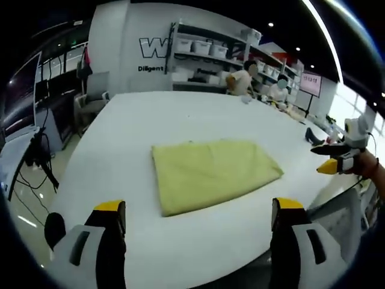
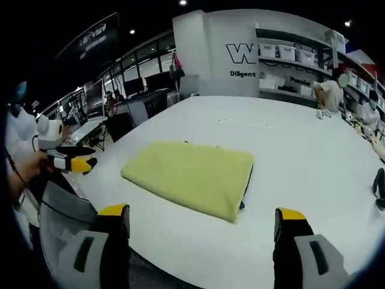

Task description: Fold the garment on the visible template until the final outline fits inside the template.

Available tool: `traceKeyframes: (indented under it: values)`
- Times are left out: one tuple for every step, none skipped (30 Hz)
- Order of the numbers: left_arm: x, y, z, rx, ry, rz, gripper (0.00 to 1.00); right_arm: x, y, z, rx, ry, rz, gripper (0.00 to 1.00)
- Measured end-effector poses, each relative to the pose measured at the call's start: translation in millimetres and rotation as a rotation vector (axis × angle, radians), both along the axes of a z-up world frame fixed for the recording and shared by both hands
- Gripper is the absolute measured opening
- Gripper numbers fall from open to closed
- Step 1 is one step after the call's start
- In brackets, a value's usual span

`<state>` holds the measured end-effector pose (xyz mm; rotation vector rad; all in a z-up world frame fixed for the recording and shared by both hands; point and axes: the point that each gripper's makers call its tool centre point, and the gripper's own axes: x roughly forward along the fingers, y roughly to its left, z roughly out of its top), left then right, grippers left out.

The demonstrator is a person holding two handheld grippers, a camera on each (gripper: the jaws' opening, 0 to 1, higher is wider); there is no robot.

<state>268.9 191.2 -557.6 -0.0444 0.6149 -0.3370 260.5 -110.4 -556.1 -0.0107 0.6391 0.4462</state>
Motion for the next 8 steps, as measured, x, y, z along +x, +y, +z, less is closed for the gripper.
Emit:
traceKeyframes:
  values:
    - [-0.5, 0.1, -1.4, 0.004, 0.005, -0.002, 0.99, -0.4, 0.0, -0.5, 0.0, 0.001, 0.002, 0.99]
    - [-1.3, 0.6, -3.0, 0.006, 0.014, 0.001, 0.99, -1.0, 0.0, -1.5, 0.001, 0.004, 0.003, 0.99]
    - [-1.3, 0.9, -3.7, 0.007, 0.016, 0.001, 0.99, -1.6, -0.4, -2.4, 0.0, 0.009, 0.002, 0.99]
    - [-1.4, 0.5, -4.3, 0.007, 0.016, -0.004, 0.99, -1.6, -0.6, -2.5, -0.001, 0.008, 0.003, 0.99]
    - [-2.0, 1.0, -5.2, 0.013, 0.023, -0.004, 0.99, -1.3, -0.6, -2.3, 0.001, 0.007, 0.003, 0.99]
    - [-2.3, 1.3, -5.4, 0.018, 0.023, -0.006, 0.99, -1.1, -0.8, -2.5, 0.003, 0.01, 0.001, 0.99]
    - [-2.2, 1.3, -5.5, 0.023, 0.023, -0.01, 0.99, -1.1, -1.0, -2.8, 0.005, 0.012, 0.0, 0.99]
    - [-2.0, 1.5, -5.7, 0.024, 0.024, -0.009, 0.99, -1.2, -1.2, -3.1, 0.006, 0.015, 0.0, 0.99]
